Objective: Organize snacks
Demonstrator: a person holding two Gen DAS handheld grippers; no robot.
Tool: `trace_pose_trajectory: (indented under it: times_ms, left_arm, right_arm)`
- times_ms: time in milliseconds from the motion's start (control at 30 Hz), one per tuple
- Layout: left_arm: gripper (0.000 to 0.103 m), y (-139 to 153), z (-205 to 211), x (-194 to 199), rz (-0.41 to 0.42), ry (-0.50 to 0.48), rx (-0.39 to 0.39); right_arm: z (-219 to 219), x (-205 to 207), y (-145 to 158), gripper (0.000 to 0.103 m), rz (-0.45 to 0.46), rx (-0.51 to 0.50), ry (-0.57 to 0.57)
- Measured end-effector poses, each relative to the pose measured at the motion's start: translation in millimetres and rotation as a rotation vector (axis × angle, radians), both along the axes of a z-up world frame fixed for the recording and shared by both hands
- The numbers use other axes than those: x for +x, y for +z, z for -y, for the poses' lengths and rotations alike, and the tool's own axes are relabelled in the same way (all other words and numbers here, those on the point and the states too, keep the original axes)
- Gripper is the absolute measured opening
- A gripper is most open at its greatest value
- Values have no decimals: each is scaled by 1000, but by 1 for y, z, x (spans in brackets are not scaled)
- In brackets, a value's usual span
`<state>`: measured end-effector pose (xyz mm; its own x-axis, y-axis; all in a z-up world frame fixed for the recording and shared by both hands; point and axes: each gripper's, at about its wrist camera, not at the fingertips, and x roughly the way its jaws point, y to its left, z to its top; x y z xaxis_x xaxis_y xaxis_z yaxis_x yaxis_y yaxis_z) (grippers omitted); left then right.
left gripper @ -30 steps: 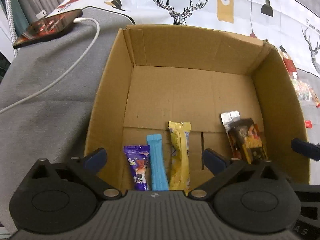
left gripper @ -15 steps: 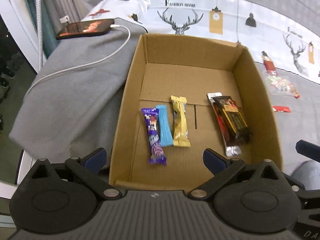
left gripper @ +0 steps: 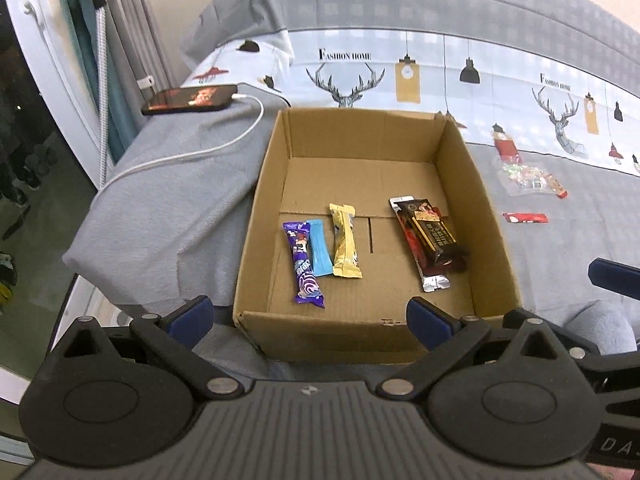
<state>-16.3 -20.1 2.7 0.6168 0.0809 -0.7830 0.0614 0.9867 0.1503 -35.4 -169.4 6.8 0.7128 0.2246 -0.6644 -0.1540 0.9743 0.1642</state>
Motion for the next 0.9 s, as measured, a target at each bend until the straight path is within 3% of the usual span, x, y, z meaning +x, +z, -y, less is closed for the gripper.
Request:
trace_pose_trajectory:
  times_ms: [300,900]
  left_arm:
    - [103,11,0,-21,41,13,4]
    - [103,10,-3,-26,30,17,-10]
  right_arm:
    - [0,-23,11,95,43,-5,3]
    - [-1,-33,15,95,58,-9,5]
